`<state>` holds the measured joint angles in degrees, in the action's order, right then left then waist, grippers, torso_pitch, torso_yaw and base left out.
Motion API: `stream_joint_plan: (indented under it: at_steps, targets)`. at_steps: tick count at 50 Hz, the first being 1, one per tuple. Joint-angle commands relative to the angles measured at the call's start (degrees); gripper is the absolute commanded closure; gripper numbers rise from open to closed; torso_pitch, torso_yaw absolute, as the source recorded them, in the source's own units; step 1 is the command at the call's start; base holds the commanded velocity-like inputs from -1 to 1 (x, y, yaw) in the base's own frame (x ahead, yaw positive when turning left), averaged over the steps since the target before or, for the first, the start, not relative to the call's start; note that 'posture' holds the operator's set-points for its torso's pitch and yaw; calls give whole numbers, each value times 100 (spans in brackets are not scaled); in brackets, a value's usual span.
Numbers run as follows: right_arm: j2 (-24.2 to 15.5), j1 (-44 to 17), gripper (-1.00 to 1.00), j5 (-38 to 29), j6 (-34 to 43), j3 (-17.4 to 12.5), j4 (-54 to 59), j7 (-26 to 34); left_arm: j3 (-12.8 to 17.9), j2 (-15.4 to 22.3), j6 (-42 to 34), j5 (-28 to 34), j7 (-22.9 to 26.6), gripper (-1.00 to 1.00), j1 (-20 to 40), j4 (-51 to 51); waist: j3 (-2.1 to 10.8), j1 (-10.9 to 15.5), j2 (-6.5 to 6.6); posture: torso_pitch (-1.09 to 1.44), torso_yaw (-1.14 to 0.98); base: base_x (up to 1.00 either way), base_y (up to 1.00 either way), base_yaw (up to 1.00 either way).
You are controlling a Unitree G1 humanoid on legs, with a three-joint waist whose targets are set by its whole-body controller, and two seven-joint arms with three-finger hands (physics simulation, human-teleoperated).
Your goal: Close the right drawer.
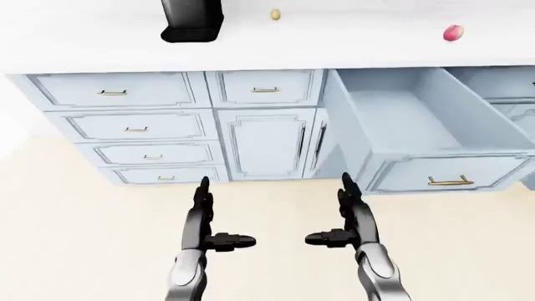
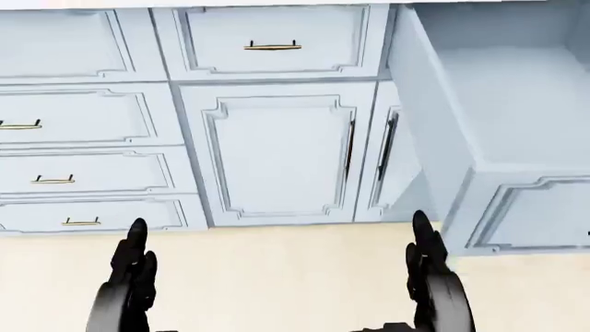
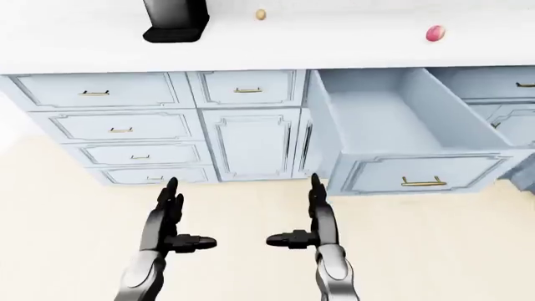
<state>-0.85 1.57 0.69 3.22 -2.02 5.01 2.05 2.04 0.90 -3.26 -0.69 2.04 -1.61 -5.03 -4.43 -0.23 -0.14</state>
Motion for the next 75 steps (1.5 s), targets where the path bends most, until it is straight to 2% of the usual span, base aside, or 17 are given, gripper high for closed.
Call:
stream_joint_plan:
  at_steps: [1,3,5,7,8,12,17,26,32,37,40,41,42,56,68,74,75]
  targets:
    - [-23,5,-100,11,-766,19,-792,72,71,-4,519,-114,-28,-100,180,545,5,-12,-45,0,0,0,0,0]
    - [-23,52,-100,39,-809,-37,-946,54,100,-9,383,-306,29,-100,93,874,364,27,-4,0,0,0,0,0]
    - [-16,51,-100,4,-927,-69,-1043,-9,43,-11,469,-155,-59,-100,-12,1145,109,15,-40,0,0,0,0,0]
    - [-9,104,-100,-27,-990,-48,-1260,-14,70,6,486,-157,-73,-100,-67,1412,385,18,-46,0,0,0,0,0]
    - [-11,116,-100,-25,-1015,-48,-1294,-2,80,6,488,-164,-65,-100,-80,1469,421,25,-46,0,0,0,0,0]
    - [-12,163,-100,-244,-1242,27,-1553,-14,142,5,591,-203,-27,-100,-155,1773,438,33,-32,0,0,0,0,0]
    - [-9,401,-100,-514,-1419,172,-2275,99,225,-43,393,-432,-71,-100,-434,3111,479,28,-18,0,0,0,0,0]
    - [56,753,-100,-573,-1625,286,-3721,147,201,-134,432,-257,-63,-100,-825,4764,485,39,-8,0,0,0,0,0]
    - [69,905,-100,-400,-1548,287,-4490,169,292,-168,421,-374,19,-100,-920,5251,451,38,-13,0,0,0,0,0]
    - [102,1020,-100,-548,-1739,339,-4942,106,336,-231,648,-614,148,-100,-1143,5740,415,32,-14,0,0,0,0,0]
    - [97,992,-100,-698,-1788,379,-5053,68,374,-250,478,-736,159,-100,-1194,6045,401,31,-16,0,0,0,0,0]
    - [7,965,-100,-1081,-2319,369,-4921,108,322,-17,797,-1058,35,-100,-1426,6378,394,30,-13,0,0,0,0,0]
    - [23,974,-100,-1120,-2381,368,-4898,120,302,111,775,-1116,-94,-100,-1452,6469,389,29,-6,0,0,0,0,0]
    - [78,1296,-100,-1280,-2593,448,-5310,124,109,953,1235,-1387,-860,-100,-1645,6502,363,36,31,0,0,0,0,0]
    - [110,1231,-100,-986,-2375,84,-5497,147,64,1051,1359,-1416,-942,-100,-1711,6502,382,42,38,0,0,0,0,0]
    - [164,1336,-100,-901,-2391,79,-5603,247,32,1083,1388,-1414,-973,-100,-1724,6502,384,42,39,0,0,0,0,-1]
    - [165,1300,-100,-899,-2375,65,-5582,247,17,1093,1394,-1409,-981,-100,-1730,6502,440,8,62,0,0,0,0,-23]
